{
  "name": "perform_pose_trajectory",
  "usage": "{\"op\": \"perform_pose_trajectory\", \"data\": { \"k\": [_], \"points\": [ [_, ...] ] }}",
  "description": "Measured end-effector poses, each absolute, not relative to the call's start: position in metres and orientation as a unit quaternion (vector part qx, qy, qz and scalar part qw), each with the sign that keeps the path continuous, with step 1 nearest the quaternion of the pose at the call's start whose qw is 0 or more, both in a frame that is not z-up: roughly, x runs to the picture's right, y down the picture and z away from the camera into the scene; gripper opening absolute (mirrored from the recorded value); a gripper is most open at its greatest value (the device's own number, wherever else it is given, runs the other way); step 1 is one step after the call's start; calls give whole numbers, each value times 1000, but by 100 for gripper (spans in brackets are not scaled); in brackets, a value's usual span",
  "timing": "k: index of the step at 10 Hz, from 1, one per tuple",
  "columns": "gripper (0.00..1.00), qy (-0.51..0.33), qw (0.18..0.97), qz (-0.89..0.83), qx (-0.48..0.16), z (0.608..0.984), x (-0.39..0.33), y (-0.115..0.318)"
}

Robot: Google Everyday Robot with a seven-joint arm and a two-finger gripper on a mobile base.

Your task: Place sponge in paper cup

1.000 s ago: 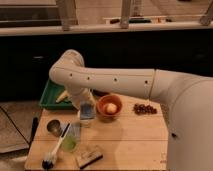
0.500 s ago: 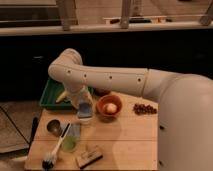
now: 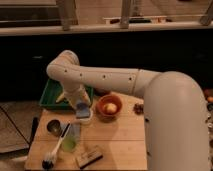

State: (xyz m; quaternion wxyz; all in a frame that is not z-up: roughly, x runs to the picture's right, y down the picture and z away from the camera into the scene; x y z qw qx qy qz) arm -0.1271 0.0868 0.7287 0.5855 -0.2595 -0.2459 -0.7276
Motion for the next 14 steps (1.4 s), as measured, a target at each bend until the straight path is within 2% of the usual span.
{"op": "perform_pose_trajectory", "data": {
  "k": [3,4,7,9,10,11,14],
  "points": [
    [2,-255,587,-718,-272,746,-126,90],
    [7,-258,588,-715,-276,749,-125,91],
    [39,-270,594,-702,-286,759,-118,93],
    [57,-275,594,-699,-288,762,-118,94],
    [76,-279,594,-696,-290,763,-118,97],
    [80,-280,595,-695,-292,763,-117,98],
    [80,-282,595,-692,-294,764,-117,100]
  ]
}}
